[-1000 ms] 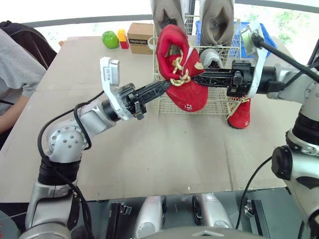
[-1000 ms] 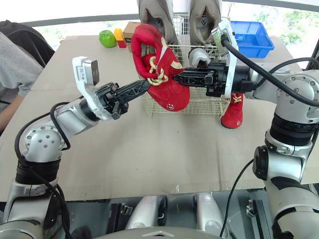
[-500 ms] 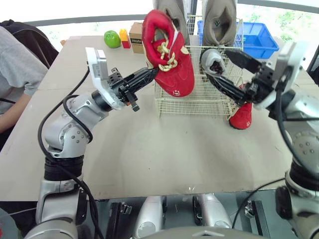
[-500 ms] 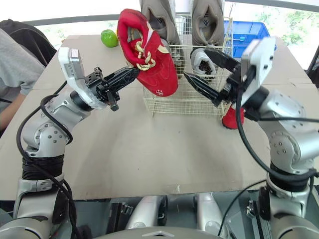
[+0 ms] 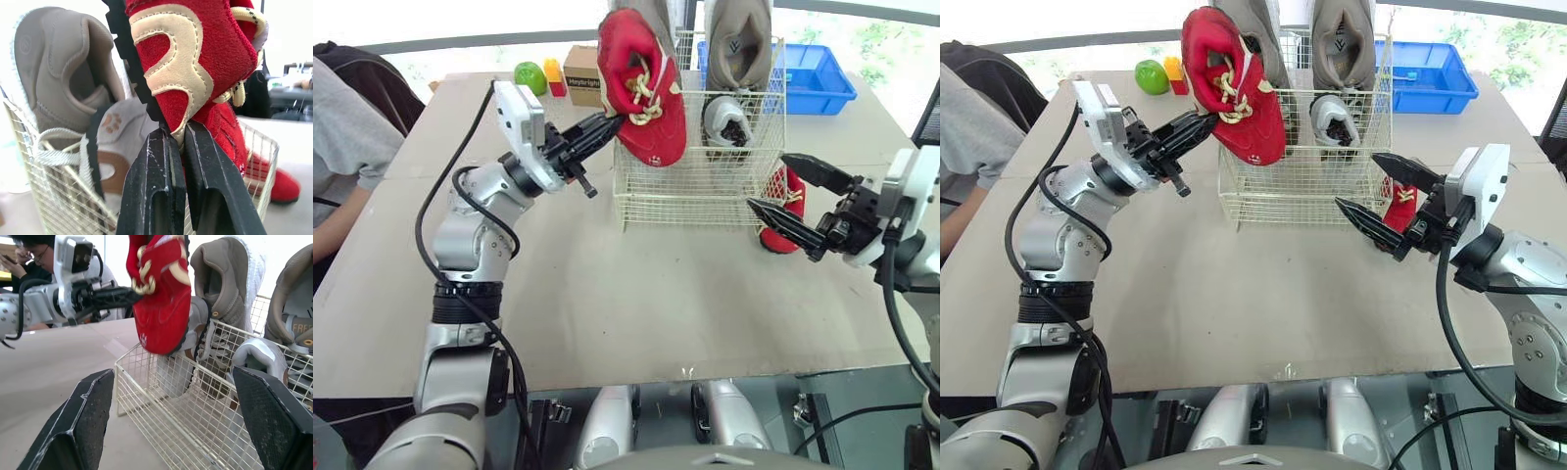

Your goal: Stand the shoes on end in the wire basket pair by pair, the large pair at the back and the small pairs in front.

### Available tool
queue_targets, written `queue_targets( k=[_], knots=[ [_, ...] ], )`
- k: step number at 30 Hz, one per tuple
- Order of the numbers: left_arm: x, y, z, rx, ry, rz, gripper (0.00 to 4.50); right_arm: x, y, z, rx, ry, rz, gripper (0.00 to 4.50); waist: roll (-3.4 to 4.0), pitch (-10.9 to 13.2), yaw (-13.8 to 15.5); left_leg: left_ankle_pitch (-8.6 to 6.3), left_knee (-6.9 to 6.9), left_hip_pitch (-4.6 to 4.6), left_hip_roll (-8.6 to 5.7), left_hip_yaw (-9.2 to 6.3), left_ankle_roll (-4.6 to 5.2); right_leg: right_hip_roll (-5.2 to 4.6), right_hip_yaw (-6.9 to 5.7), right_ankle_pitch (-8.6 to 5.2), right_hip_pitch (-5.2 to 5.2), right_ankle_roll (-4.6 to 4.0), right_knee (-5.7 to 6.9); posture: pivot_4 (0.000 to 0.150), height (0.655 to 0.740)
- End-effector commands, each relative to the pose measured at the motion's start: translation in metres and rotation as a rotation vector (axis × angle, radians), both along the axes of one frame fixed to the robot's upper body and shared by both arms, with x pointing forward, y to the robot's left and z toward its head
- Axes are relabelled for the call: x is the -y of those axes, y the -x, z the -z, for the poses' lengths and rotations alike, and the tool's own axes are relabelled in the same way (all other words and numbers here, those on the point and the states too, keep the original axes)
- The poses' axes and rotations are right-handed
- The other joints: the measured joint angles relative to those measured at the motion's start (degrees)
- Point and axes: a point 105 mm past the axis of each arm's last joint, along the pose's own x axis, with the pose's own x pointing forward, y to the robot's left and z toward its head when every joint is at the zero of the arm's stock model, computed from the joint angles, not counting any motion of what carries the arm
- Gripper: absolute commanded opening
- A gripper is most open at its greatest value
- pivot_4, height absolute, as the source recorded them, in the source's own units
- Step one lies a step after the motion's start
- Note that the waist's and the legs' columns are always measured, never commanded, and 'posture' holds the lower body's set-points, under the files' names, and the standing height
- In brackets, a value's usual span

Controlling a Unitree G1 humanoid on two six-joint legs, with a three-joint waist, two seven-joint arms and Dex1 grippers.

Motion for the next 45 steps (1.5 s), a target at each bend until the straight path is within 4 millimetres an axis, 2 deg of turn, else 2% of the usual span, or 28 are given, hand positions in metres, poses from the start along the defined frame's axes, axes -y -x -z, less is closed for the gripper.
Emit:
queue_targets(
  k=[1, 12, 20, 22, 23, 24, 26, 28, 30, 33, 35, 37, 38, 41, 44, 45],
  knots=[
    [0.0, -0.005, 0.0, 0.056, -0.063, -0.022, 0.0, -0.005, 0.009, -0.008, 0.041, -0.006, -0.012, 3.66, 0.0, 0.0, 0.1, 0.0, 0.01, 0.0, 0.0, 0.01, 0.0, -0.01, 0.0, 0.0, 0.0, 0.0, 0.0, 0.15, 0.74],
    [-0.007, -0.01, 0.056, -0.013, -0.236, -0.026, 0.0, -0.003, 0.012, -0.002, 0.018, -0.005, 0.029, 3.66, 0.0, 0.0, -0.1, 0.0, 0.04, 0.05, 0.03, 0.0, 0.01, -0.02, 0.03, 0.0, 0.04, 0.0, 0.03, 0.15, 0.74],
    [-0.011, -0.009, 0.074, -0.094, -0.27, -0.06, 0.0, -0.003, 0.015, 0.002, -0.003, -0.001, 0.039, 3.66, -0.02, -0.1, 0.0, -0.01, 0.06, 0.11, 0.05, -0.01, 0.01, -0.04, 0.03, 0.0, 0.13, 0.01, 0.03, 0.15, 0.74],
    [-0.011, -0.006, 0.074, -0.118, -0.266, -0.056, 0.91, -0.003, 0.015, 0.003, -0.008, 0.0, 0.04, 3.72, -0.01, -0.1, -0.1, -0.01, 0.05, 0.14, 0.05, 0.0, 0.01, -0.04, 0.04, 0.0, 0.14, 0.0, 0.04, 0.15, 0.74],
    [-0.011, -0.005, 0.072, -0.119, -0.262, -0.057, 1.13, -0.003, 0.015, 0.003, -0.011, -0.001, 0.039, 3.72, 0.0, -0.1, -0.1, 0.0, 0.05, 0.17, 0.05, -0.01, 0.01, -0.03, 0.03, 0.0, 0.17, 0.0, 0.04, 0.15, 0.74],
    [-0.01, -0.004, 0.071, -0.122, -0.262, -0.053, 1.72, -0.002, 0.014, 0.004, -0.014, 0.001, 0.039, 3.72, 0.0, -0.1, -0.1, -0.01, 0.05, 0.2, 0.05, 0.0, 0.01, -0.03, 0.04, 0.0, 0.18, 0.0, 0.06, 0.15, 0.74],
    [-0.011, -0.001, 0.068, -0.132, -0.258, -0.048, 2.55, -0.002, 0.014, 0.005, -0.018, 0.006, 0.04, 3.72, 0.0, -0.1, -0.1, -0.01, 0.05, 0.23, 0.06, -0.01, 0.01, -0.02, 0.03, 0.0, 0.23, 0.0, 0.06, 0.15, 0.74],
    [-0.012, 0.003, 0.062, -0.133, -0.249, -0.05, 3.61, -0.001, 0.012, 0.006, -0.026, 0.01, 0.046, 3.72, 0.0, -0.1, -0.1, 0.0, 0.05, 0.3, 0.06, -0.01, 0.01, -0.02, 0.03, 0.0, 0.3, 0.0, 0.05, 0.15, 0.74],
    [-0.018, 0.011, 0.052, -0.139, -0.225, -0.052, 4.45, 0.005, 0.005, 0.013, -0.062, 0.04, 0.1, 3.72, -0.01, -0.1, -0.1, 0.0, 0.05, 0.33, 0.06, 0.02, 0.01, -0.02, 0.06, -0.01, 0.31, 0.0, 0.05, 0.15, 0.74],
    [-0.023, 0.027, 0.046, -0.17, -0.196, -0.011, 4.45, 0.023, -0.013, 0.031, -0.183, 0.065, 0.229, 3.72, -0.01, -0.1, -0.3, -0.01, 0.04, 0.33, 0.1, 0.04, 0.01, -0.03, 0.08, -0.01, 0.3, 0.0, 0.04, 0.15, 0.74],
    [-0.019, 0.041, 0.042, -0.192, -0.148, 0.055, 4.45, 0.045, -0.03, 0.047, -0.258, 0.151, 0.391, 3.72, -0.01, -0.1, -0.2, -0.01, 0.03, 0.31, 0.13, 0.04, 0.01, -0.04, 0.07, -0.01, 0.29, 0.0, 0.04, 0.15, 0.74],
    [-0.013, 0.052, 0.041, -0.206, -0.13, 0.102, 4.45, 0.053, -0.037, 0.053, -0.308, 0.179, 0.428, 3.72, -0.01, -0.1, 0.0, 0.0, 0.04, 0.28, 0.12, 0.05, 0.0, -0.08, 0.06, -0.01, 0.27, -0.01, 0.03, 0.15, 0.74],
    [-0.008, 0.057, 0.043, -0.214, -0.13, 0.115, 4.45, 0.058, -0.045, 0.052, -0.34, 0.139, 0.443, 3.72, -0.01, -0.1, 0.0, 0.0, 0.04, 0.27, 0.1, 0.03, 0.0, -0.1, 0.05, -0.01, 0.27, -0.01, 0.02, 0.15, 0.74],
    [0.004, 0.06, 0.045, -0.224, -0.141, 0.104, 4.45, 0.055, -0.058, 0.048, -0.411, 0.066, 0.399, 3.72, -0.01, -0.1, -0.1, 0.0, 0.05, 0.3, 0.08, 0.11, 0.0, -0.07, 0.14, -0.01, 0.27, -0.01, 0.02, 0.15, 0.74],
    [0.015, 0.058, 0.041, -0.151, -0.21, 0.047, 4.45, 0.048, -0.059, 0.042, -0.371, 0.099, 0.352, 3.72, -0.01, -0.1, 0.0, -0.01, 0.03, 0.32, 0.08, 0.09, 0.01, 0.0, 0.15, -0.01, 0.27, -0.01, 0.02, 0.15, 0.74],
    [0.012, 0.048, 0.039, -0.127, -0.245, -0.077, 4.45, 0.041, -0.056, 0.037, -0.297, 0.126, 0.308, 3.72, -0.01, -0.1, 0.1, -0.01, 0.02, 0.3, 0.07, 0.06, 0.01, 0.01, 0.11, -0.01, 0.27, 0.0, 0.02, 0.15, 0.74]
  ],
)
